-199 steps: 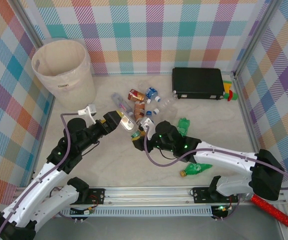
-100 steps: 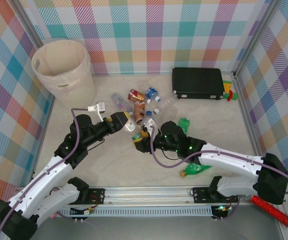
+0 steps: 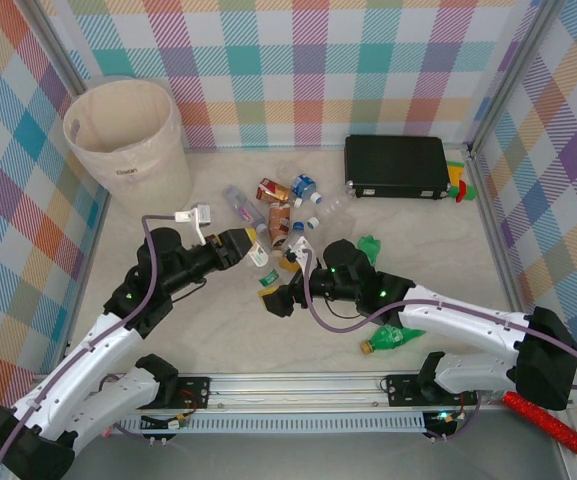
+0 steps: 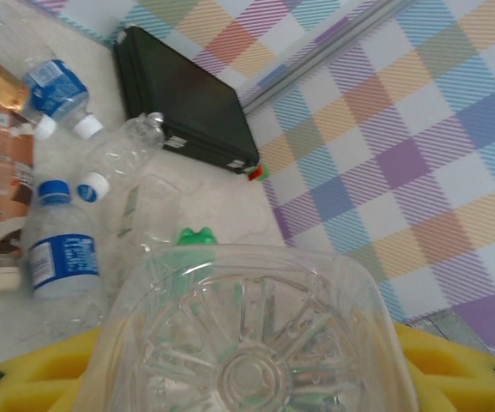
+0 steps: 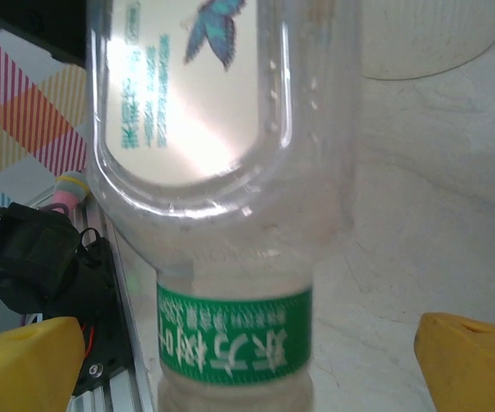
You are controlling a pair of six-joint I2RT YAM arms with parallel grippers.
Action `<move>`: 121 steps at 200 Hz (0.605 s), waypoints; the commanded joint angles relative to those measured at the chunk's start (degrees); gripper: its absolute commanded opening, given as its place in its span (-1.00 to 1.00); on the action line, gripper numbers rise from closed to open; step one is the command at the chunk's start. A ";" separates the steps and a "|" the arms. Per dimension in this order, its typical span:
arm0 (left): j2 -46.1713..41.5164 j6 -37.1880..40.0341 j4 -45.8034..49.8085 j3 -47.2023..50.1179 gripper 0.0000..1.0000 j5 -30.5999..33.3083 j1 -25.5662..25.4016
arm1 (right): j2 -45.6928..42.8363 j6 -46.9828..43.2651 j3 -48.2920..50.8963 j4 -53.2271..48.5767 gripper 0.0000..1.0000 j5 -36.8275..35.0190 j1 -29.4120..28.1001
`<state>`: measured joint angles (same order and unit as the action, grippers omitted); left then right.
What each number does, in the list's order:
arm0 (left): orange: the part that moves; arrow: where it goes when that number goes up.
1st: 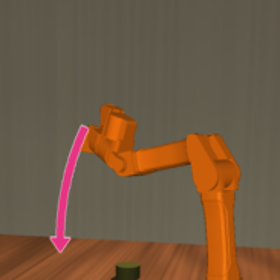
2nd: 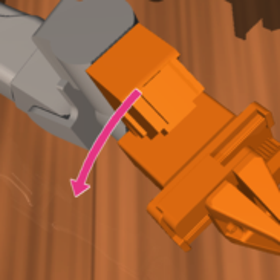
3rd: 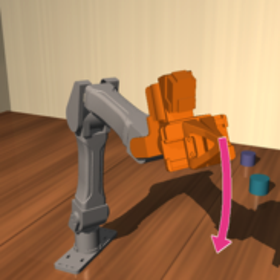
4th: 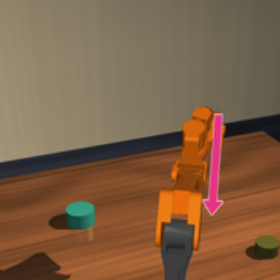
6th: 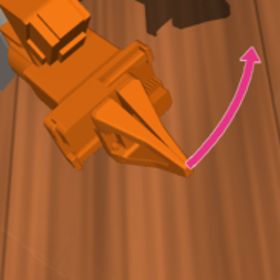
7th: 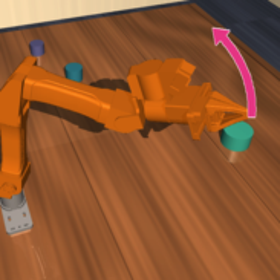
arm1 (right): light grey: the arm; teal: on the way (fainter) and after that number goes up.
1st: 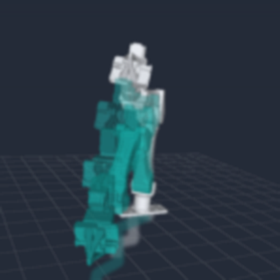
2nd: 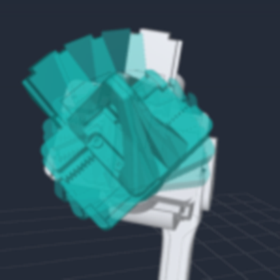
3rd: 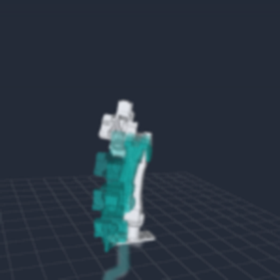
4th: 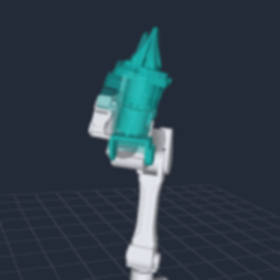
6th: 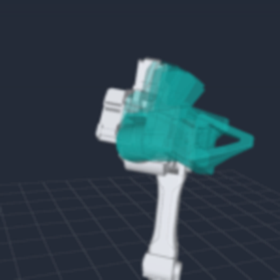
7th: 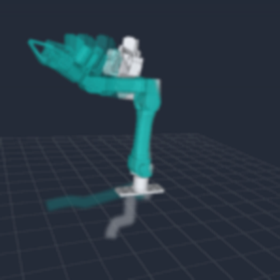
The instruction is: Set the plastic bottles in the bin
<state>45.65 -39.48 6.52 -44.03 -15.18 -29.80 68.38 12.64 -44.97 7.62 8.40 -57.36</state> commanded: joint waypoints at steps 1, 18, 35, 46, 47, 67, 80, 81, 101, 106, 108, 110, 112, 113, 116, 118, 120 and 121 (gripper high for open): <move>-0.16 6.66 8.68 -7.58 -0.10 6.68 0.27 | -2.63 -1.04 1.20 0.80 0.98 -1.53 0.33; 1.58 10.33 16.82 -13.61 -0.10 12.57 0.40 | -4.21 -1.43 3.76 1.68 0.98 -3.16 0.35; 3.61 13.89 22.32 -19.72 -0.12 18.40 0.53 | -5.82 -2.06 6.15 3.28 0.98 -3.46 0.48; 4.78 15.82 25.00 -23.27 -0.15 23.07 0.79 | -7.08 -2.36 7.83 4.71 0.98 -4.11 0.44; 4.92 15.96 25.28 -23.63 -0.15 23.43 0.84 | -7.23 -2.40 7.99 4.87 0.98 -4.19 0.43; 6.83 18.91 27.90 -29.13 -0.22 30.15 2.05 | -10.07 -3.41 10.56 7.11 0.98 -5.39 0.45; 7.93 20.66 27.97 -32.02 -0.24 33.03 3.12 | -11.92 -3.46 11.84 7.93 0.98 -6.01 0.51; 8.04 20.84 27.95 -32.23 -0.24 33.25 3.28 | -12.07 -3.44 11.92 8.02 0.98 -6.06 0.55; 10.99 23.56 28.17 -37.37 -0.23 38.42 5.09 | -14.52 -2.99 14.22 9.59 0.98 -6.03 0.52; 12.06 24.36 28.39 -39.11 -0.22 40.12 5.67 | -15.01 -2.89 14.62 9.52 0.98 -6.19 0.55; 12.46 24.65 28.48 -39.86 -0.22 40.64 5.93 | -15.14 -2.89 14.68 9.46 0.98 -6.31 0.58; 12.93 24.92 28.64 -40.55 -0.22 41.21 6.21 | -15.36 -2.89 14.79 9.42 0.98 -6.45 0.52; 13.40 25.25 28.70 -41.21 -0.22 41.73 6.52 | -15.53 -2.89 14.88 9.34 0.98 -6.53 0.50; 13.58 25.38 28.75 -41.52 -0.22 41.99 6.69 | -15.63 -2.84 14.94 9.34 0.98 -6.59 0.50; 14.18 25.76 28.80 -42.55 -0.22 42.78 7.15 | -15.89 -2.76 15.06 9.19 0.98 -6.84 0.51; 14.68 26.10 28.81 -43.11 -0.22 43.02 7.48 | -15.97 -2.72 15.19 9.24 0.98 -6.85 0.50; 15.18 26.34 28.81 -43.61 -0.22 43.52 7.87 | -16.17 -2.72 15.25 9.19 0.98 -6.83 0.50; 15.40 26.45 28.76 -44.00 -0.22 43.76 8.07 | -16.26 -2.63 15.30 9.18 0.98 -6.83 0.50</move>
<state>57.25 -18.85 34.00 -80.99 18.83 -24.62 54.30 10.26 -31.05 13.37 2.92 -57.25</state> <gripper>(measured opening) 0.538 0.990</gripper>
